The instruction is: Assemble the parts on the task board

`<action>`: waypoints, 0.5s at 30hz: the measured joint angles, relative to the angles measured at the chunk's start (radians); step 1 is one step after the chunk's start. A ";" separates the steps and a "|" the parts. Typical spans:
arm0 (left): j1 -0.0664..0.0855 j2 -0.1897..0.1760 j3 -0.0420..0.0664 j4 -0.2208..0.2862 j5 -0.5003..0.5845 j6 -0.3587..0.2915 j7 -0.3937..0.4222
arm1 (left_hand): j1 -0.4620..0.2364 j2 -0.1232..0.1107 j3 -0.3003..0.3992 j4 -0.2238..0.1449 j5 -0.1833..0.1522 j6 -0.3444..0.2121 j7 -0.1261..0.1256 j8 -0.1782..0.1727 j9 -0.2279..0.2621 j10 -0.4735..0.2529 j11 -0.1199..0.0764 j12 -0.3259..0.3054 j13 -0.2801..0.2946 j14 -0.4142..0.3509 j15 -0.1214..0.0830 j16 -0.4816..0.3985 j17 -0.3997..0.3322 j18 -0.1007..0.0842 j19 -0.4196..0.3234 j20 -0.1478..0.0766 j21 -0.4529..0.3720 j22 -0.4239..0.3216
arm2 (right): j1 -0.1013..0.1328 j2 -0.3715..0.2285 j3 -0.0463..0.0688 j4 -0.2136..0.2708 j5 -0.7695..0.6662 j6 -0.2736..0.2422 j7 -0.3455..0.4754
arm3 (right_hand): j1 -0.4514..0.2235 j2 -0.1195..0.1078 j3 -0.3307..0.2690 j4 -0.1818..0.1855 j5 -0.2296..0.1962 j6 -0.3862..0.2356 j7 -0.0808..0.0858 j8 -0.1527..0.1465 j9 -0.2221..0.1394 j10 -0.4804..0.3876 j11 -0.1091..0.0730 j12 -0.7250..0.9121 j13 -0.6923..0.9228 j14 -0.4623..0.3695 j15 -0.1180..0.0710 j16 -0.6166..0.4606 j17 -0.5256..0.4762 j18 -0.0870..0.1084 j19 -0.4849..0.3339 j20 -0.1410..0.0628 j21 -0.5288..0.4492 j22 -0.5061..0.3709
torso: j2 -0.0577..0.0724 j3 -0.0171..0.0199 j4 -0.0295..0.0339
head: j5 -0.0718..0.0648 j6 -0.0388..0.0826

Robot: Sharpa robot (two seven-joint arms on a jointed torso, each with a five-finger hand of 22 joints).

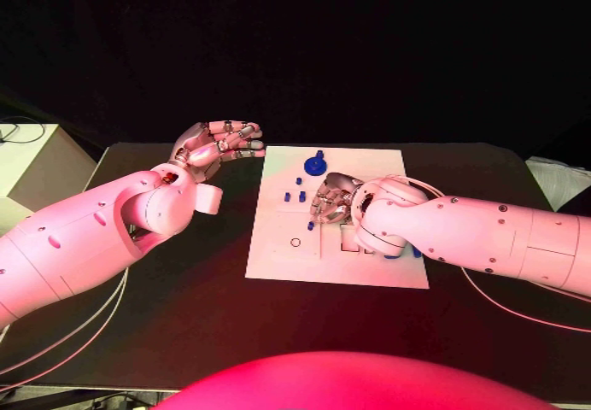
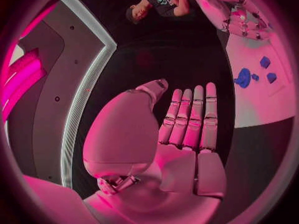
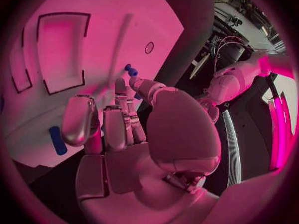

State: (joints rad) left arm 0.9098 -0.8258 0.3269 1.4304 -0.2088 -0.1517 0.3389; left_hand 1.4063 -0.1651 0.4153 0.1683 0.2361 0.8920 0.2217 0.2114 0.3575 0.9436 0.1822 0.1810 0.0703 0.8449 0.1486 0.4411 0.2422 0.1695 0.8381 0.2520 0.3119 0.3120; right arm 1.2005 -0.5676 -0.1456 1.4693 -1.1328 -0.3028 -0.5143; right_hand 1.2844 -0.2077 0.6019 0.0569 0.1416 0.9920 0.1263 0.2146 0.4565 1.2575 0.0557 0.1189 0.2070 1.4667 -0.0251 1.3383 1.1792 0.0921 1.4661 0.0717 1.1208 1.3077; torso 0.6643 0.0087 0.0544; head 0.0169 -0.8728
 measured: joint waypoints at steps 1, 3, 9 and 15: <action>0.000 0.000 0.000 0.000 0.000 0.000 0.000 | 0.000 0.000 0.000 0.000 0.000 0.000 0.000 0.000 0.000 0.000 0.000 0.000 0.000 0.000 0.000 0.000 0.000 0.000 0.000 0.000 0.000 0.000 | 0.000 0.000 0.000 -0.001 0.000 0.000 0.000 | 0.000 0.000 0.000 0.000 0.000 0.000 0.000 0.000 0.000 0.000 0.000 0.000 0.000 0.000 0.000 0.000 0.000 0.000 0.000 0.000 0.000 0.000 | 0.000 0.0000 0.0000 | 0.000 0.000; 0.000 0.000 0.000 0.000 0.000 0.000 0.000 | 0.000 0.000 0.000 0.000 0.000 0.000 0.000 0.000 0.000 0.000 0.000 0.000 0.000 0.000 0.000 0.000 0.000 0.000 0.000 0.000 0.000 0.000 | 0.000 0.000 0.000 -0.001 0.000 -0.001 0.000 | 0.000 0.000 0.000 0.000 0.000 0.000 0.000 0.000 0.000 0.000 0.000 0.000 0.000 0.000 0.000 0.000 0.000 0.000 0.000 0.000 0.000 0.000 | 0.000 0.0000 0.0000 | 0.000 0.000; 0.000 -0.001 0.000 0.000 0.000 0.000 0.000 | 0.000 0.000 0.000 0.000 0.000 0.000 0.000 0.000 0.000 0.000 0.000 0.000 0.000 0.000 0.000 0.000 0.000 0.000 0.000 0.000 0.000 0.000 | 0.000 0.000 0.000 -0.004 -0.001 -0.002 0.000 | 0.004 0.004 0.000 0.000 0.000 0.000 0.000 0.000 0.000 0.000 0.000 0.000 0.001 0.000 0.000 0.000 0.000 0.000 0.000 0.000 0.000 0.000 | 0.000 0.0000 -0.0005 | 0.001 0.000; 0.000 -0.001 0.000 0.000 0.000 0.000 -0.001 | 0.004 0.004 0.000 0.000 0.000 0.000 0.000 0.000 -0.001 0.000 0.000 0.000 0.000 0.000 0.000 0.000 0.001 0.000 0.000 0.000 -0.004 -0.002 | 0.000 0.000 0.000 -0.006 -0.003 -0.007 0.000 | 0.009 0.013 0.002 0.002 0.010 0.003 -0.003 0.000 0.001 0.000 0.000 0.000 0.004 0.000 0.000 0.000 0.000 0.000 0.000 0.000 0.000 0.000 | 0.000 0.0000 -0.0004 | 0.002 0.000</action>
State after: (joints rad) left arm 0.9098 -0.8267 0.3269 1.4307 -0.2088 -0.1514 0.3382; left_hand 1.4102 -0.1612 0.4154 0.1683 0.2361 0.8920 0.2217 0.2114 0.3565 0.9437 0.1822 0.1810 0.0703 0.8449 0.1486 0.4411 0.2434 0.1695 0.8381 0.2521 0.3080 0.3104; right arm 1.2001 -0.5675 -0.1458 1.4634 -1.1360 -0.3097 -0.5143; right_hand 1.2936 -0.1950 0.6042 0.0592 0.1513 0.9948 0.1234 0.2145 0.4570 1.2575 0.0556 0.1189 0.2112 1.4667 -0.0251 1.3383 1.1790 0.0920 1.4661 0.0717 1.1208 1.3075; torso 0.6642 0.0087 0.0540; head 0.0184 -0.8728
